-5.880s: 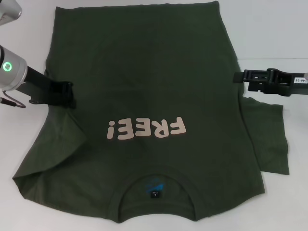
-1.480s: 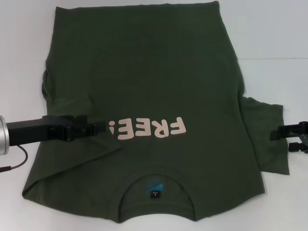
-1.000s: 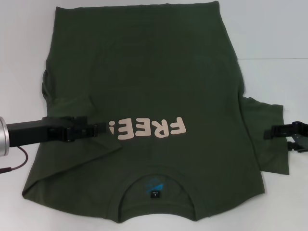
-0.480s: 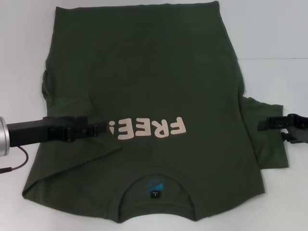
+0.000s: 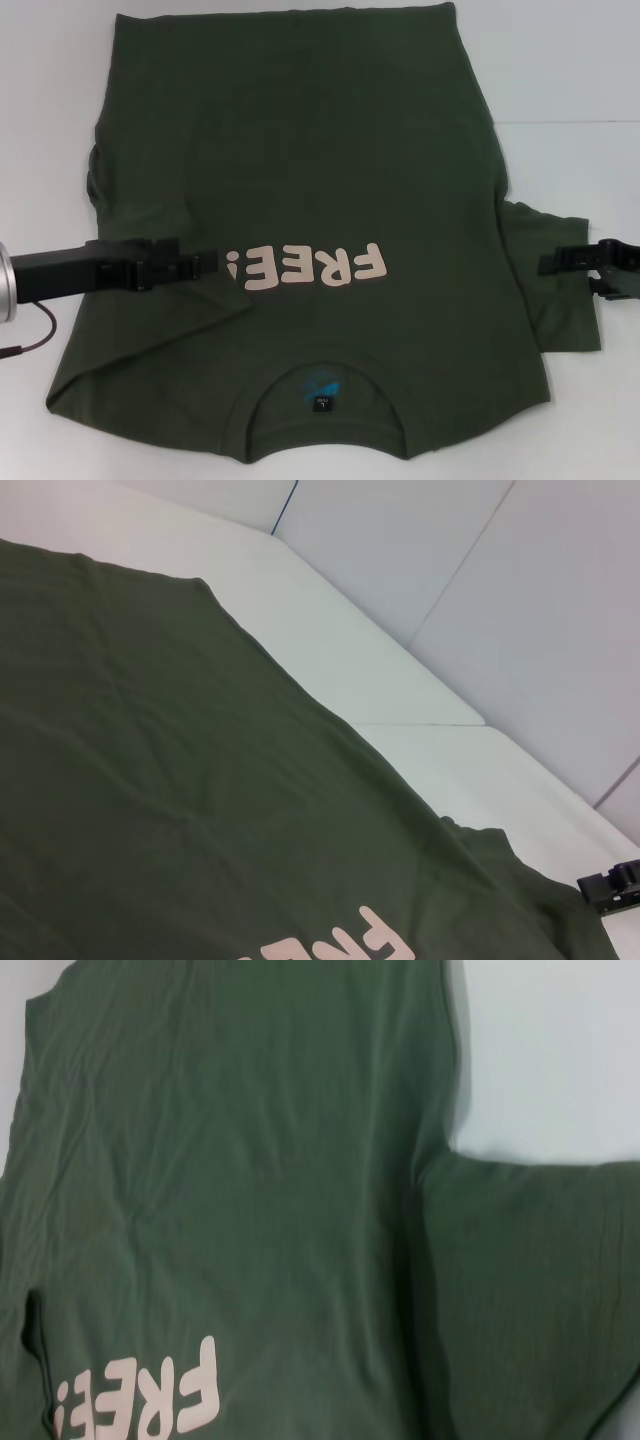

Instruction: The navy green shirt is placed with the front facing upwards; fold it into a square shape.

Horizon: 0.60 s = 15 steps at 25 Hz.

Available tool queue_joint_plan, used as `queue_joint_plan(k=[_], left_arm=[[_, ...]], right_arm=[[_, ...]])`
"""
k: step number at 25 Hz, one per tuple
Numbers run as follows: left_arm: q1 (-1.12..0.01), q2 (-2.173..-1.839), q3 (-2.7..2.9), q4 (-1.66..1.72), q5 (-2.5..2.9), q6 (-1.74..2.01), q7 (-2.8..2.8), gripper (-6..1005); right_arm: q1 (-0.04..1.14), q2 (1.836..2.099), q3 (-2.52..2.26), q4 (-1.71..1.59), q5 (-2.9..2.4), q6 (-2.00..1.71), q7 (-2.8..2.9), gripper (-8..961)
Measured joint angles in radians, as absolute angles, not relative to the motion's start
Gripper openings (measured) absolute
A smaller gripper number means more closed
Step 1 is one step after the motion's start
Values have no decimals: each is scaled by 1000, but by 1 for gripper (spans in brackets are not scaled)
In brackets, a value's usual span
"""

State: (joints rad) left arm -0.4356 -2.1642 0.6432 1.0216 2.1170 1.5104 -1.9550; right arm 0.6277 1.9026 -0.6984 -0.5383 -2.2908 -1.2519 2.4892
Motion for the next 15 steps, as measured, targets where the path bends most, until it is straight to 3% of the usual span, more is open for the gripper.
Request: queue_joint_plan(k=[6,15], left_arm=[[-436,-2163,641,1022,2116,1513,-1955,812],[-436,-2163,640,1022,2115,1512,-1955,812]], right_arm=[[625,1902,-698,-537,-2293,-1251,2491,778],[623,1899,-698,-532,-2294,-1245,2493,416]])
